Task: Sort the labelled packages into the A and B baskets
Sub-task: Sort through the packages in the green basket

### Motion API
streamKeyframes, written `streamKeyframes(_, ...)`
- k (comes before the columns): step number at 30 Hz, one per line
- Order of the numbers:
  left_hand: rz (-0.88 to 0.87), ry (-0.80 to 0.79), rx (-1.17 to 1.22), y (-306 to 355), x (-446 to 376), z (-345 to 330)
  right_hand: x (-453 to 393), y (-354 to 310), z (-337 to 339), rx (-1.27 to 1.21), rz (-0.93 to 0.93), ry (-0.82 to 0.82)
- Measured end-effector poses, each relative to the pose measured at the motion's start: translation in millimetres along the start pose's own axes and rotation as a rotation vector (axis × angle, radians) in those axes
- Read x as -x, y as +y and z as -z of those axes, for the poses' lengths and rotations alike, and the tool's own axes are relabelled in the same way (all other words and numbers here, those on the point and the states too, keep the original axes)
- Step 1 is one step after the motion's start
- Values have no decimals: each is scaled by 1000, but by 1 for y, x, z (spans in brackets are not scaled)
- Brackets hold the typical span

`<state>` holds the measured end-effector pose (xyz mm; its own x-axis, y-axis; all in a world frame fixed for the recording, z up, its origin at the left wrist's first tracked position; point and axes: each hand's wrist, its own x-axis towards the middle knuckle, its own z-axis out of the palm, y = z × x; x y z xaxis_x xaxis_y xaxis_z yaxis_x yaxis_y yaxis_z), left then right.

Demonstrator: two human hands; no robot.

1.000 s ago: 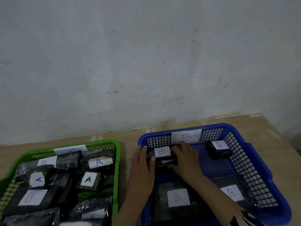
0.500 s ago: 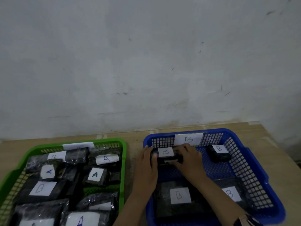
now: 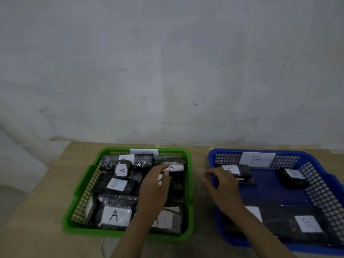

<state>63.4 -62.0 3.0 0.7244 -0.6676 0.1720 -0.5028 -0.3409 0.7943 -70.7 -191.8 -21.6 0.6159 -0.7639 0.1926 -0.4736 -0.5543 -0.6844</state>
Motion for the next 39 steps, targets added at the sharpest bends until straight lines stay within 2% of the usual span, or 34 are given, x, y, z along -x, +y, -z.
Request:
streamKeyframes(4,5,18,-116,-40,15,35,15,-34,-25,0,22,-228)
streamKeyframes(8,-24,-61,-212,-62,29,46,27,-52,-42,122,43,-480)
streamKeyframes(11,-42,-79,-205,-68,32,50,36,-57,-45,192,15,-723)
streamKeyframes(13,-40,-79,-171,-69,30,52,39,-57,-48,269,79,-802)
streamKeyframes(17,-24,-120,-119,-69,25,57,39,-63,-45,185,87,-700)
streamKeyframes(21,-41,-143,-91,-71,20,59,28,-61,-33,110,49,-366)
streamKeyframes(23,-58,-165,-89,-69,15,56,18,-62,-28,116,3,-292)
streamKeyframes(28,-40,-269,-189,-59,-1,50,-2,-69,-34,136,-7,-277)
streamKeyframes(33,-16,-245,-258,-63,-10,48,-20,-71,-53,200,16,-273)
streamKeyframes(37,14,-203,-410,-66,-16,46,-29,-65,-68,327,65,-307)
streamKeyframes(39,16,-231,-447,-68,-17,45,-27,-59,-71,346,40,-302)
